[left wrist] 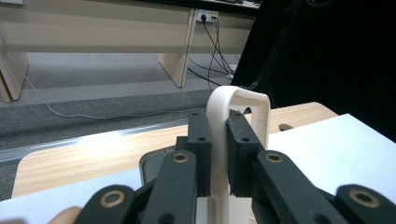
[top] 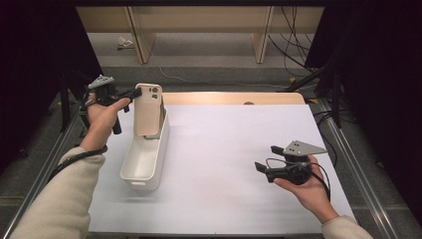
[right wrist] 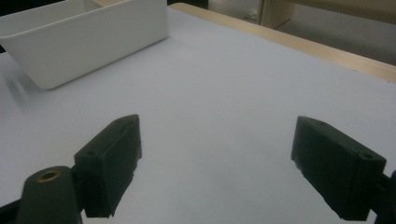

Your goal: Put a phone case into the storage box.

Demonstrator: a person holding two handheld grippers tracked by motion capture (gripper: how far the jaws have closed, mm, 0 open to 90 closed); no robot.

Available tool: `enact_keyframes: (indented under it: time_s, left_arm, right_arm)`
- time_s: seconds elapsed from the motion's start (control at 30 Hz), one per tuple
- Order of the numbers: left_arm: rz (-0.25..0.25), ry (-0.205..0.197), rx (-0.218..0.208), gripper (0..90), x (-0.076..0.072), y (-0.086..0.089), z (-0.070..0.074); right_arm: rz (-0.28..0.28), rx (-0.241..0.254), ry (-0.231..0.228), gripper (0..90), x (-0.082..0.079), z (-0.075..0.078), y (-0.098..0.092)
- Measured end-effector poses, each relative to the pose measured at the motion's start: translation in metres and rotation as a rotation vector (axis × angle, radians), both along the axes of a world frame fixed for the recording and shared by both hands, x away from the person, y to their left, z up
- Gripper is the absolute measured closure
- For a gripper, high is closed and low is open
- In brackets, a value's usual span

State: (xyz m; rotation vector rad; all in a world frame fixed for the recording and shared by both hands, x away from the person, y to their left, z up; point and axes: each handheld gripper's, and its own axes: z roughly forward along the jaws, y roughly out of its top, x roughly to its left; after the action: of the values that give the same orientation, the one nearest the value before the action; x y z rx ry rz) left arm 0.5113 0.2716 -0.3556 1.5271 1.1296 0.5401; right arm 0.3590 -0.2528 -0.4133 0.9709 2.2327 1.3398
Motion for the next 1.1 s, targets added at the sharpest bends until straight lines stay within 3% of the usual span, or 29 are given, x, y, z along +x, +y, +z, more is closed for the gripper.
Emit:
enact_keyframes:
  time_s: [1.1]
  left_arm:
    - [0.021,0.041,0.008,81.3,0.01,-0.001,-0.031]
  right_arm:
    - [0.003,0.004,0.0,17.0,0.0,0.0,0.0]
